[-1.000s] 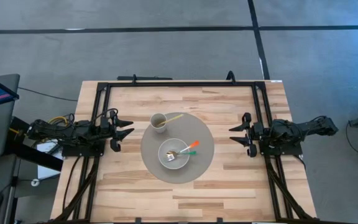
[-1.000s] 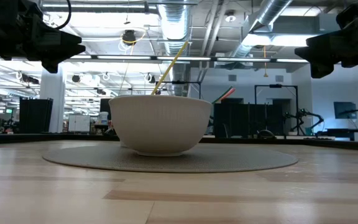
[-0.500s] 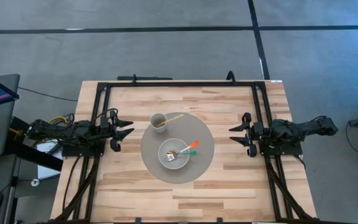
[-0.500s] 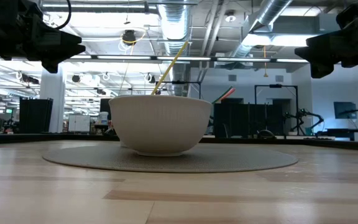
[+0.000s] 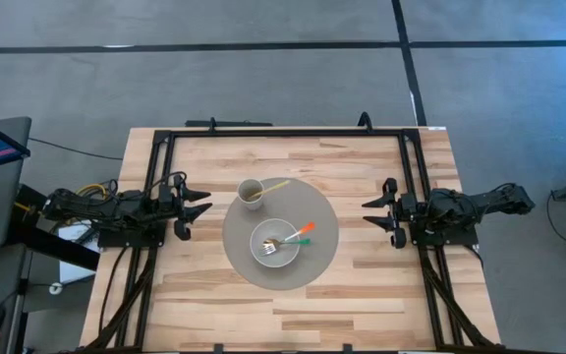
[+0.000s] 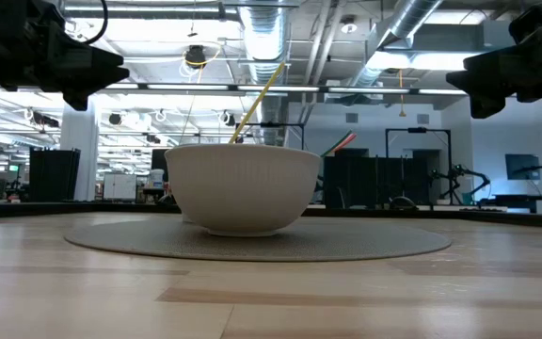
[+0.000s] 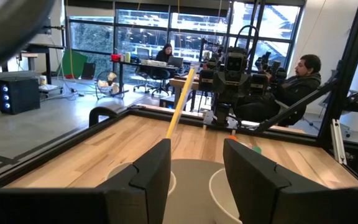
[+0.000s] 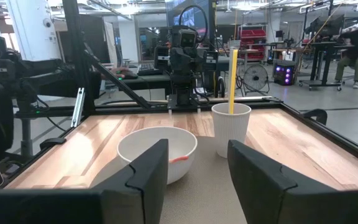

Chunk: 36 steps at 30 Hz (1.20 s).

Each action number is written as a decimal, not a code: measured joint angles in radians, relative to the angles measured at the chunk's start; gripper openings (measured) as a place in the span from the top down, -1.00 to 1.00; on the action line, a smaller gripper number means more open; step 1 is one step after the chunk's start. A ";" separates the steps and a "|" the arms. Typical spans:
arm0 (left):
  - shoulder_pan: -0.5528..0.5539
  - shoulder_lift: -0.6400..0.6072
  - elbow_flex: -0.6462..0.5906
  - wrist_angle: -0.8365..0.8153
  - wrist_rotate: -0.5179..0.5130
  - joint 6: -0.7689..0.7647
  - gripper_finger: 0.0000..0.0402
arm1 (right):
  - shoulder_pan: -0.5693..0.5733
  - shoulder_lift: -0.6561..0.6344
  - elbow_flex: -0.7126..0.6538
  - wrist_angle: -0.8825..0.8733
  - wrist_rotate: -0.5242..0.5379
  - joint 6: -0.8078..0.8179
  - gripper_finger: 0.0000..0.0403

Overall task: Pick & Place Utensil
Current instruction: Return to Home Position

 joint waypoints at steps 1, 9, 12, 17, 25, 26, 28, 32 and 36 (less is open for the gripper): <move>-0.002 0.000 0.000 0.000 0.000 0.000 0.26 | 0.000 0.000 0.000 0.000 0.000 0.000 0.21; -0.005 0.000 0.000 0.000 0.000 0.000 0.26 | 0.000 0.000 0.000 0.000 0.000 0.000 0.22; -0.005 0.000 0.000 0.000 0.000 0.000 0.26 | 0.000 0.000 0.000 0.000 0.000 0.000 0.21; -0.005 0.000 0.000 0.000 0.000 0.000 0.26 | 0.000 0.000 0.000 0.000 0.000 0.000 0.20; -0.004 0.000 0.000 0.000 0.000 0.000 0.26 | 0.000 0.000 0.000 0.000 0.000 0.000 0.21; -0.004 0.000 0.000 0.000 0.000 0.000 0.26 | 0.000 0.000 0.000 0.000 0.000 0.000 0.21; -0.004 0.000 0.000 0.000 0.000 0.000 0.26 | 0.000 0.000 0.000 0.000 0.000 0.000 0.21; -0.004 0.000 0.000 0.000 0.000 0.000 0.26 | 0.000 0.000 0.000 0.000 0.000 0.000 0.21; -0.004 0.000 0.000 0.000 0.000 0.000 0.26 | 0.000 0.000 0.000 0.000 0.000 0.000 0.22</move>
